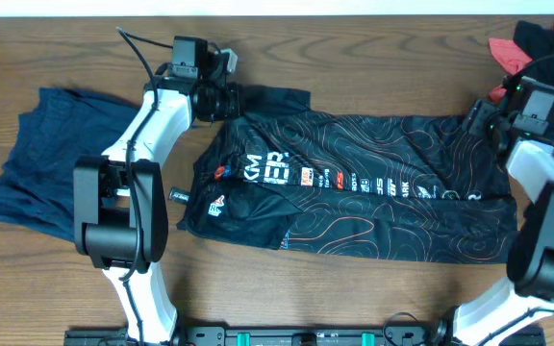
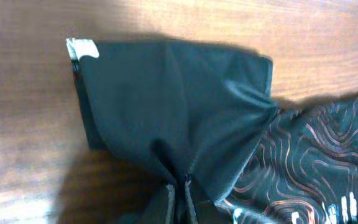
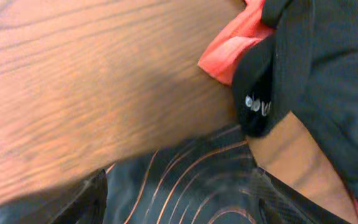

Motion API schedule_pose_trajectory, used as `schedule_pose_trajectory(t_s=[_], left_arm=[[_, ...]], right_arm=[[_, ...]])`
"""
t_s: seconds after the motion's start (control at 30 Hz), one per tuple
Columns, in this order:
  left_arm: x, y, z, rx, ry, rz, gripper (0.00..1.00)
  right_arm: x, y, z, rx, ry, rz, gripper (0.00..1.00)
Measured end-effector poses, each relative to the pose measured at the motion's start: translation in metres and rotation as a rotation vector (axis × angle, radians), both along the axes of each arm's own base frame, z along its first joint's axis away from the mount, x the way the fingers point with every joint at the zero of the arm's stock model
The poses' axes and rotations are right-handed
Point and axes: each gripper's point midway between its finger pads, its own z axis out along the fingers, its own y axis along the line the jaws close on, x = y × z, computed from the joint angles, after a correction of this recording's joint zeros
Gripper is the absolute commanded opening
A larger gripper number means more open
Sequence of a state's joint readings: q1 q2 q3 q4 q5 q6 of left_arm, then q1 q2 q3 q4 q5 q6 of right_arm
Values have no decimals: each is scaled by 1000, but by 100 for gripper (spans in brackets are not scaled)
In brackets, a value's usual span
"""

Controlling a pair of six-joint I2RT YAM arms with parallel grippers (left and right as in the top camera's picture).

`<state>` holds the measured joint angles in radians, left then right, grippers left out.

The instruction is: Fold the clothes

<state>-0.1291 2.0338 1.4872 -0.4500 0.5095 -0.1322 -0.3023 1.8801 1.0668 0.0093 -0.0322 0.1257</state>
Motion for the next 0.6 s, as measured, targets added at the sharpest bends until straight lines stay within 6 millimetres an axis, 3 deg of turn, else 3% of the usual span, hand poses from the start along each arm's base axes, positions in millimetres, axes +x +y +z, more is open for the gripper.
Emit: schedule_pose_trajectory(t_s=[0.27,0.43,0.53,0.6], left_arm=[[-8,1,-4,5,40,0,8],[-9,1,-4,6,43,0,8],[-9,1,-4,6,43,1,8],[-9,1,-5,6,45,1,8]], right_arm=[[-7,-16,-49,-29,90,-77,77],[-9,-32,-51,-46,84,-121,76],[-11,-41,-51,-45,82,-140,67],[-12,-44,-51,-42,82,-148,52]])
